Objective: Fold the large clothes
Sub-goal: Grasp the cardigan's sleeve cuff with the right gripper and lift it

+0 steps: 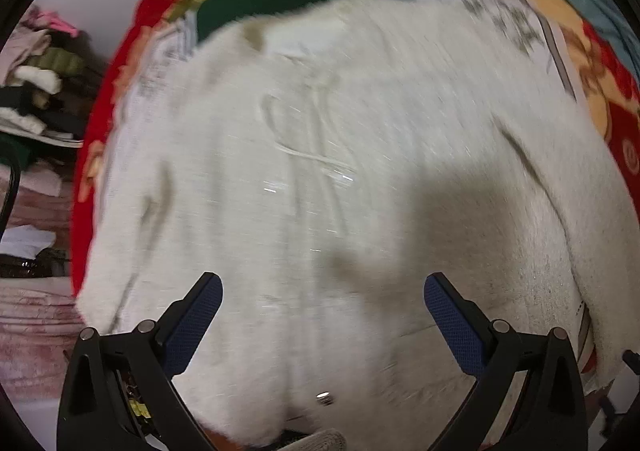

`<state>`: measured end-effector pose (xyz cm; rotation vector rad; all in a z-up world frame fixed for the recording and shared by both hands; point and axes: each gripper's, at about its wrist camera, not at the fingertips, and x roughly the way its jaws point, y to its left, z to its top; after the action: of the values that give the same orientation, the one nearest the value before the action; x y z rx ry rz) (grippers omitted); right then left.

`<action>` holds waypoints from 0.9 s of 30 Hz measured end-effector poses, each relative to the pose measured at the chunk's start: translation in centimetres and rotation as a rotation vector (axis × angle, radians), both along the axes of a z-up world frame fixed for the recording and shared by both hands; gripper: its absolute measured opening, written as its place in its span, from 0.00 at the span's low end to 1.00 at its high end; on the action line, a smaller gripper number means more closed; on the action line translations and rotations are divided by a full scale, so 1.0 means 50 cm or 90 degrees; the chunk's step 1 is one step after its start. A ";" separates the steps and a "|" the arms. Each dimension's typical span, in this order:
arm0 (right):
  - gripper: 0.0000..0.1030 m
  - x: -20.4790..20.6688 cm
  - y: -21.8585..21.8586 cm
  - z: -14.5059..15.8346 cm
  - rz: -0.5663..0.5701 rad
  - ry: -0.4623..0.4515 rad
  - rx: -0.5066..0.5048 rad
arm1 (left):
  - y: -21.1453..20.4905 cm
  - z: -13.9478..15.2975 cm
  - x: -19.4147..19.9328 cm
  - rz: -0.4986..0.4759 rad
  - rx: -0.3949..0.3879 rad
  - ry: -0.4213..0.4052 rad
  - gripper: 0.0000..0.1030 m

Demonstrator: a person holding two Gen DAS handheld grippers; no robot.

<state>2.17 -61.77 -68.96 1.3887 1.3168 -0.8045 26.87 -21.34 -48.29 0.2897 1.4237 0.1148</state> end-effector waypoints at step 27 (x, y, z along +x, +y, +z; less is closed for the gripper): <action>0.13 0.593 0.367 0.400 0.330 -0.276 -0.264 | 0.231 0.007 0.118 0.119 0.033 -0.072 1.00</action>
<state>31.82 -43.43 -48.96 0.7802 1.0240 -0.3635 32.75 -9.77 -47.92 0.1893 1.3343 0.3164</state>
